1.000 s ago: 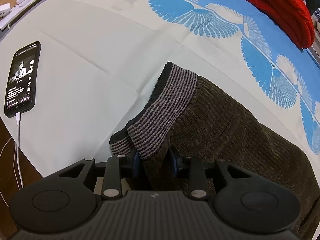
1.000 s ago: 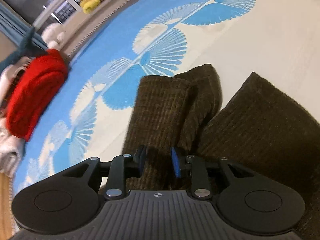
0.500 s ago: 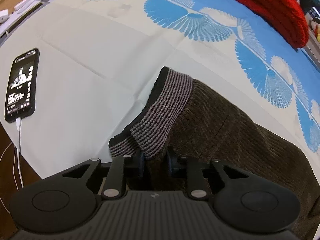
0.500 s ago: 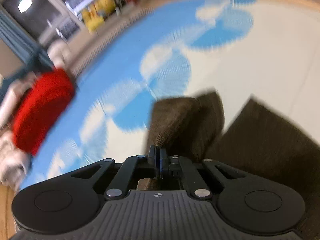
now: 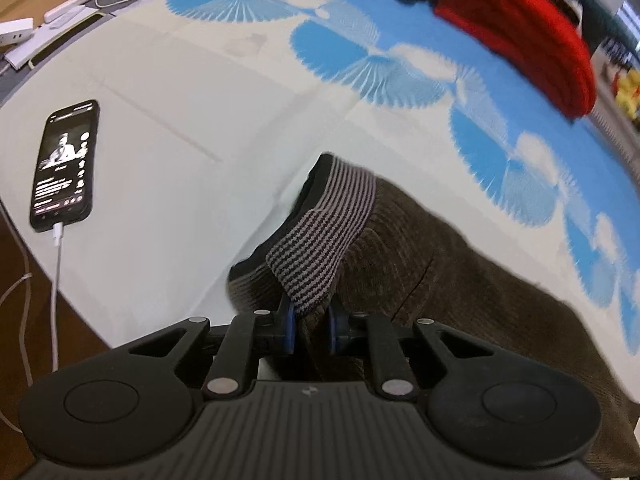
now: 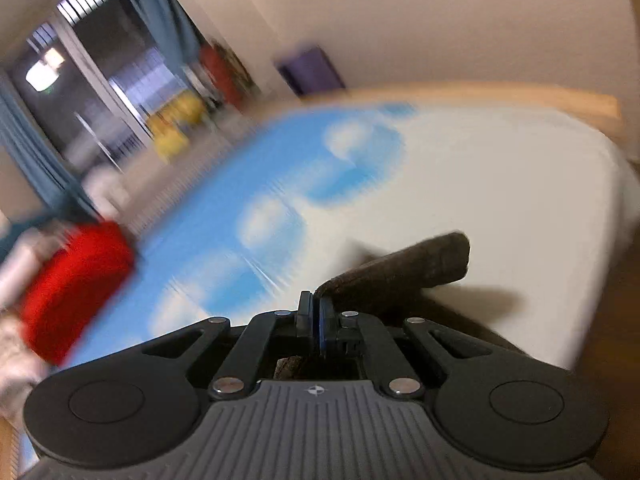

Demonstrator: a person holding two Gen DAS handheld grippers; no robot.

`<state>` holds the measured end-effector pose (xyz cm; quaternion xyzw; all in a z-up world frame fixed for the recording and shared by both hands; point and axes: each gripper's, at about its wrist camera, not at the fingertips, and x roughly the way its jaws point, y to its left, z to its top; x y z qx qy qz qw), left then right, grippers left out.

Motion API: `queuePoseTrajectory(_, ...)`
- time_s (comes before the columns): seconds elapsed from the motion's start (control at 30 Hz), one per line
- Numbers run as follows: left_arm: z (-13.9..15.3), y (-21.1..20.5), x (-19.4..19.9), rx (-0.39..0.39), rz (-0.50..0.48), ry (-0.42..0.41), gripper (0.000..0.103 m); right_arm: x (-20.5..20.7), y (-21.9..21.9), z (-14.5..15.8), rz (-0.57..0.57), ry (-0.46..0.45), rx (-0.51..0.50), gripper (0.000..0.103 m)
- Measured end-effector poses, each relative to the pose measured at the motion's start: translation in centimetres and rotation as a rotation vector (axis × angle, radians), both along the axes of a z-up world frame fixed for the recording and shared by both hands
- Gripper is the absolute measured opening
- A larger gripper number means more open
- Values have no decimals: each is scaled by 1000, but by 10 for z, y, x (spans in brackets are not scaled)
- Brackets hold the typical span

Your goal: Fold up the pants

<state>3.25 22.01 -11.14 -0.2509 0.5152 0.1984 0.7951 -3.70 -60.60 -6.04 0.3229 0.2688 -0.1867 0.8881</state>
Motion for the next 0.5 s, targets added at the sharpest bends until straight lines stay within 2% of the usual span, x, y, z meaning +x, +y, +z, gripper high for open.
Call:
queuePoseTrajectory(0.07,-6,-2,-1,1,-12,36,17,-4,-12,-20,1,72,47,2)
queuePoseTrajectory(0.2,-13,-2,-2,-12,-33,60,22,-1,-7,-49,58,124,-34,2)
queuePoseTrajectory(0.23,-14,0,-4,-22,-23,60,22,0,-5,-56,59,123,-25,3)
queuePoseTrajectory(0.37,-19,11,-13,-69,46,43,41,5,-16,-67,-45,109,97,10)
queuePoseTrajectory(0.43,-19,16,-15,-90,59,21,44,6,-21,-71,-109,107,139,30)
queuePoseTrajectory(0.5,-19,18,-14,-91,65,9,45,9,-25,-78,-174,128,167,34)
